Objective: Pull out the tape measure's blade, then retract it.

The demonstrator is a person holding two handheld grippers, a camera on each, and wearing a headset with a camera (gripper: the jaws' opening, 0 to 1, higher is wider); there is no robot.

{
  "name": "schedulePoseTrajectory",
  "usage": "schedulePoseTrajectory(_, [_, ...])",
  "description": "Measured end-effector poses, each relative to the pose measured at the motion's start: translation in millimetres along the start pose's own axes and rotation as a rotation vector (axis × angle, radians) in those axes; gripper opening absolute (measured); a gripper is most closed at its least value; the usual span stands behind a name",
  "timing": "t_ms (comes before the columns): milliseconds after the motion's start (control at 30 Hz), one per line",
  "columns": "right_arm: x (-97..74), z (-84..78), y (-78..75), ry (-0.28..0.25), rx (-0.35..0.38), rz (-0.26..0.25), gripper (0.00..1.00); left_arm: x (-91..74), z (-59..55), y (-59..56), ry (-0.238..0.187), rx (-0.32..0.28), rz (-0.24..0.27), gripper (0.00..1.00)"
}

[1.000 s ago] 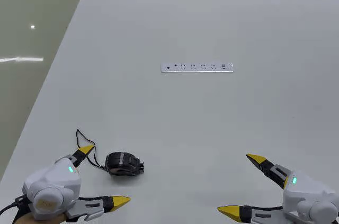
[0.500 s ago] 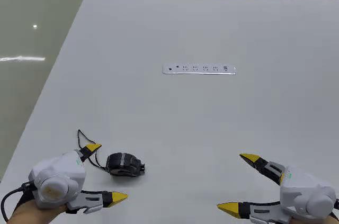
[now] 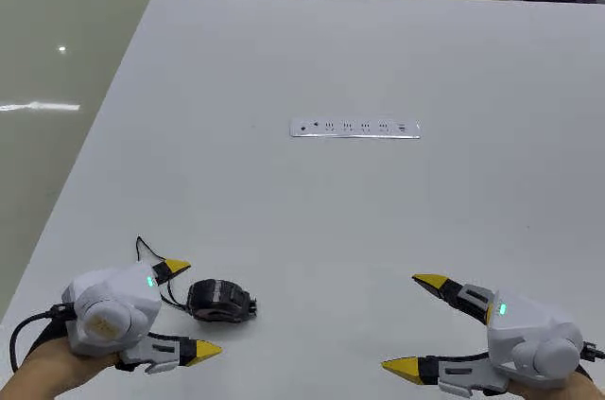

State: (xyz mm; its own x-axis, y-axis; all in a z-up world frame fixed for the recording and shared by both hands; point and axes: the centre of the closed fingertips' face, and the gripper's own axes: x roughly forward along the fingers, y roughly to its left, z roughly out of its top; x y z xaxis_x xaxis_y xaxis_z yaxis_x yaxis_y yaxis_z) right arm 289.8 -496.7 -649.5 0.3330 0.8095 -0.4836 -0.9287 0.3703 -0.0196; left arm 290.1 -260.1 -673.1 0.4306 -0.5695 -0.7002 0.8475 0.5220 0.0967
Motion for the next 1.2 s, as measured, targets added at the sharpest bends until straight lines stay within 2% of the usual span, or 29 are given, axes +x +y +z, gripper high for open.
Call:
schedulePoseTrajectory(400, [11.4, -2.0, -2.4, 0.017, -0.041, 0.045, 0.71, 11.4, -15.6, 6.8, 0.084, 0.065, -0.036, 0.65])
schedulePoseTrajectory(467, [14.4, -1.4, -3.0, 0.017, -0.046, 0.053, 0.7, 12.5, -15.5, 7.9, 0.077, 0.055, -0.048, 0.64])
schedulePoseTrajectory(667, [21.5, 1.5, -4.7, 0.016, -0.064, 0.072, 0.68, 17.4, -20.9, 9.9, 0.086, 0.081, -0.084, 0.61])
schedulePoseTrajectory(833, [28.5, 3.0, -7.7, 0.014, -0.073, 0.089, 0.66, 23.0, -28.6, 14.4, 0.115, 0.109, -0.11, 0.58])
schedulePoseTrajectory(933, [33.3, 3.4, -8.5, 0.014, -0.081, 0.1, 0.65, 25.2, -30.1, 16.1, 0.113, 0.113, -0.133, 0.55])
schedulePoseTrajectory(1067, [41.4, 3.3, -8.8, 0.016, -0.093, 0.122, 0.63, 28.8, -26.1, 20.7, 0.085, 0.109, -0.148, 0.52])
schedulePoseTrajectory(1200, [49.4, 2.8, -8.3, 0.02, -0.105, 0.142, 0.61, 32.0, -29.8, 23.1, 0.097, 0.122, -0.157, 0.51])
